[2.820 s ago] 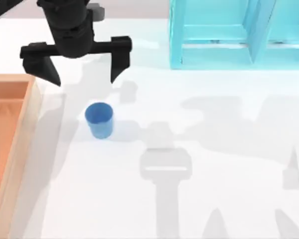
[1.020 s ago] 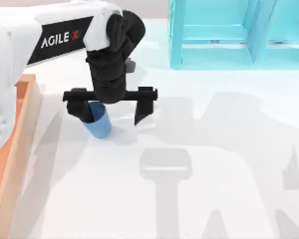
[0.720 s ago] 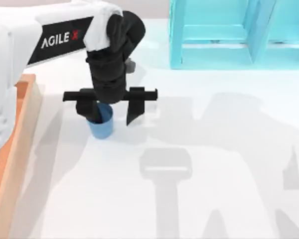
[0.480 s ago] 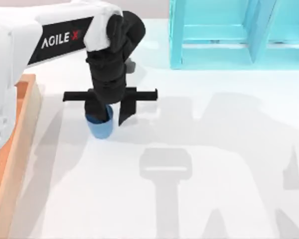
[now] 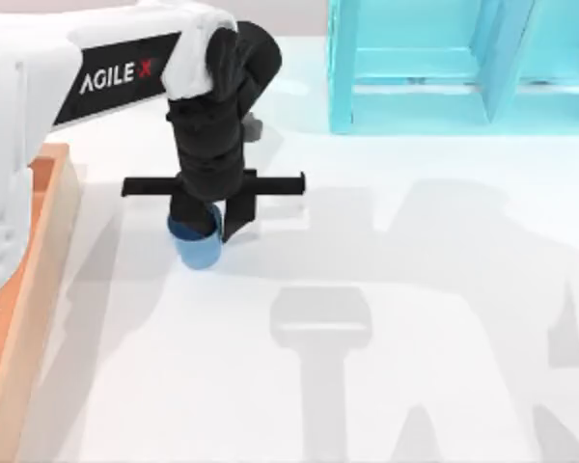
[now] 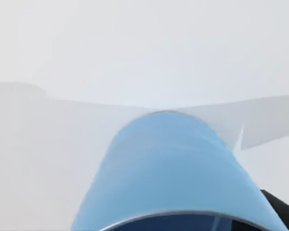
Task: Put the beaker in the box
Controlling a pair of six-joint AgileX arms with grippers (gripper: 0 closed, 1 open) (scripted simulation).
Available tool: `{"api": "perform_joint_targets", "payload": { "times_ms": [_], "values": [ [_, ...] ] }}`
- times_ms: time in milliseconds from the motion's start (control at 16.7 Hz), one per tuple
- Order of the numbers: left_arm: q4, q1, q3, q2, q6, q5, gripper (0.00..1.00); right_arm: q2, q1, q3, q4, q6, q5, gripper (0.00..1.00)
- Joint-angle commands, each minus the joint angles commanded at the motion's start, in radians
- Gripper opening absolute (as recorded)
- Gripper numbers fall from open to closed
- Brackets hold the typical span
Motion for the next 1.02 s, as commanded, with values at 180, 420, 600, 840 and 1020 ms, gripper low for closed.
{"api": "perform_joint_targets", "payload": {
  "times_ms": [180, 420, 600, 840, 1020],
  "values": [
    [-0.001, 0.002, -0.002, -0.003, 0.003, 0.000, 0.00, 0.000, 0.000, 0.000, 0.000, 0.000, 0.000, 1.00],
    [-0.042, 0.041, -0.040, -0.040, 0.103, 0.017, 0.00, 0.000, 0.000, 0.000, 0.000, 0.000, 0.000, 1.00],
    [-0.073, 0.109, -0.066, -0.120, 0.230, 0.046, 0.00, 0.000, 0.000, 0.000, 0.000, 0.000, 0.000, 1.00],
    [-0.126, 0.259, -0.088, -0.289, 0.414, 0.064, 0.00, 0.000, 0.000, 0.000, 0.000, 0.000, 0.000, 1.00],
    [-0.198, 0.421, -0.125, -0.403, 0.530, 0.043, 0.00, 0.000, 0.000, 0.000, 0.000, 0.000, 0.000, 1.00]
  ]
}}
